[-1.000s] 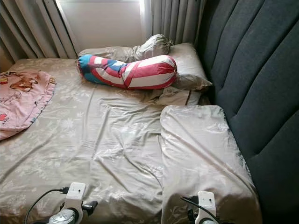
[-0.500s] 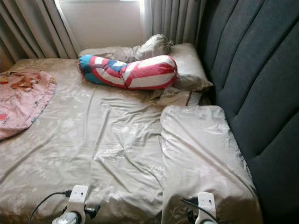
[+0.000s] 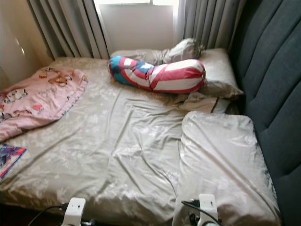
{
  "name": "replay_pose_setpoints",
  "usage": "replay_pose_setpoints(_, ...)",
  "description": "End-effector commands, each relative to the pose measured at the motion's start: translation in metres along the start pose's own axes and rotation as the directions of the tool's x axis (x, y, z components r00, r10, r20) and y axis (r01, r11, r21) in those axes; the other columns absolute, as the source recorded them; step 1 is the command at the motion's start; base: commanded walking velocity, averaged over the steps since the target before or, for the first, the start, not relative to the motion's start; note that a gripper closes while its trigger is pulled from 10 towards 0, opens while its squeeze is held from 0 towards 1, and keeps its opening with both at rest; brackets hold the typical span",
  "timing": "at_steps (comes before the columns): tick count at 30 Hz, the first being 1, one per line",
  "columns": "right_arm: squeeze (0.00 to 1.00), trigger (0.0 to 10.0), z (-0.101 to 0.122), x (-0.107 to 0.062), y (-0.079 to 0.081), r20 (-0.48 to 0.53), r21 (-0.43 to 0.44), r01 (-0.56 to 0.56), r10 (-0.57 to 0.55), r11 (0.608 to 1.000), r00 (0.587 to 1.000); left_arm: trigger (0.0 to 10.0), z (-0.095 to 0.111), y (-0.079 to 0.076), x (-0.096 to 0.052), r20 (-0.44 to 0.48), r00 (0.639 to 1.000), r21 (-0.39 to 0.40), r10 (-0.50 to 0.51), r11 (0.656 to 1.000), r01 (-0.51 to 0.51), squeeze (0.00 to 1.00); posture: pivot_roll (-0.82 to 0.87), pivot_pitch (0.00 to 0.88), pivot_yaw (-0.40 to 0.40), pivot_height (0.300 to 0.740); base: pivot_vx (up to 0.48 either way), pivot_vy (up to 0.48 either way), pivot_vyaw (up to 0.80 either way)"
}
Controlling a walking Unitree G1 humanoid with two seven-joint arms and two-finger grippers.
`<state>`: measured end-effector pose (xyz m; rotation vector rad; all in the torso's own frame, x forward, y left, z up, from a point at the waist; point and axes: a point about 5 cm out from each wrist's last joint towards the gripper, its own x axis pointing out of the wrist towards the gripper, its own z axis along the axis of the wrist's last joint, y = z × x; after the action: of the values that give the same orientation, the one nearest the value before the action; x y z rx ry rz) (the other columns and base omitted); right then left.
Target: Clean up the room
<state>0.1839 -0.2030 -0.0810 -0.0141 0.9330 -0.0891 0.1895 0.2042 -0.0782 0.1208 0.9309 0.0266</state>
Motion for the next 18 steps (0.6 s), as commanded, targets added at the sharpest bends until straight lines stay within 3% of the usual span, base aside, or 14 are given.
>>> replay_pose_setpoints(1,0.00,10.0,0.0011,0.0005,0.0028,-0.004,-0.004,-0.012,0.012,1.000,1.000,10.0,0.0040,0.0008,0.0008,0.002,1.000,0.024,-0.002,1.000,0.002,0.00,-0.07,0.000,-0.014,0.740,0.000,0.480,0.00)
replay_pose_setpoints(6,0.00,10.0,0.0018,0.0006,0.0032,0.000,-0.014,-0.022,0.022,1.000,1.000,10.0,0.0067,-0.0005,0.0014,0.008,1.000,0.033,-0.005,0.999,0.005,0.00,-0.07,0.000,-0.014,0.740,0.000,0.480,0.00)
replay_pose_setpoints(12,0.00,10.0,0.0027,0.0007,0.0034,0.004,-0.016,-0.021,0.021,1.000,1.000,10.0,0.0081,-0.0009,0.0016,0.012,1.000,0.038,-0.009,0.999,0.009,0.00,-0.08,0.000,-0.011,0.740,0.000,0.480,0.75)
replay_pose_setpoints(18,0.00,10.0,0.0026,0.0008,0.0038,0.003,0.008,-0.018,0.018,1.000,1.000,10.0,0.0090,-0.0009,0.0018,0.012,1.000,0.041,-0.012,0.999,0.012,0.00,-0.08,0.000,-0.007,0.740,0.000,0.480,0.00)
